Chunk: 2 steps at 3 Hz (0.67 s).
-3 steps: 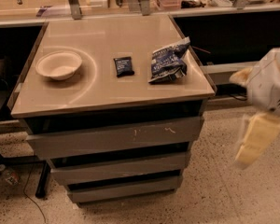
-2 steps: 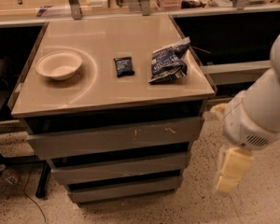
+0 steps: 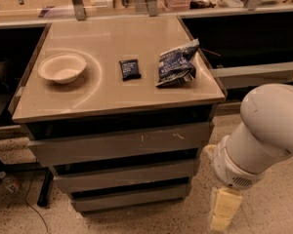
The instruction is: Open bottom drawer
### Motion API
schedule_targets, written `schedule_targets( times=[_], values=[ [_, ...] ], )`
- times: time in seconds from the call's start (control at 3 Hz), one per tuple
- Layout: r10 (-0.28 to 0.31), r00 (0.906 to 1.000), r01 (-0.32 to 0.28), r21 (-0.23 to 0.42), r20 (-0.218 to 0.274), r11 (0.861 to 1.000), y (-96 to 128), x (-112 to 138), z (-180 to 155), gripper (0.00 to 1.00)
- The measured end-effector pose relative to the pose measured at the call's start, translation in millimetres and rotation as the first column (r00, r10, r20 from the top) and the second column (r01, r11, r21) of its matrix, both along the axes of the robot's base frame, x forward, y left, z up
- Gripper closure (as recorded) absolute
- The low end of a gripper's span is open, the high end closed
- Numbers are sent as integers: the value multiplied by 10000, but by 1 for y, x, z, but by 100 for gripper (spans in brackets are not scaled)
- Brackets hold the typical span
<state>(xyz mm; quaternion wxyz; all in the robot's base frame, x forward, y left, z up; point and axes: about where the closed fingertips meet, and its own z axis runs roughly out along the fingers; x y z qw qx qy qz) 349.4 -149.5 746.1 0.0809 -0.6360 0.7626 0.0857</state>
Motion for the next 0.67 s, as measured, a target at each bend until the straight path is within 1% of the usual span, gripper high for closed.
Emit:
schedule_targets(
  times=[0.33,0.67],
  values=[
    [-3,10000,3,7,34,10000,0,1,1,0],
    [-117,9978,136,295,-657,9995,19,-12,-28,0]
  ],
)
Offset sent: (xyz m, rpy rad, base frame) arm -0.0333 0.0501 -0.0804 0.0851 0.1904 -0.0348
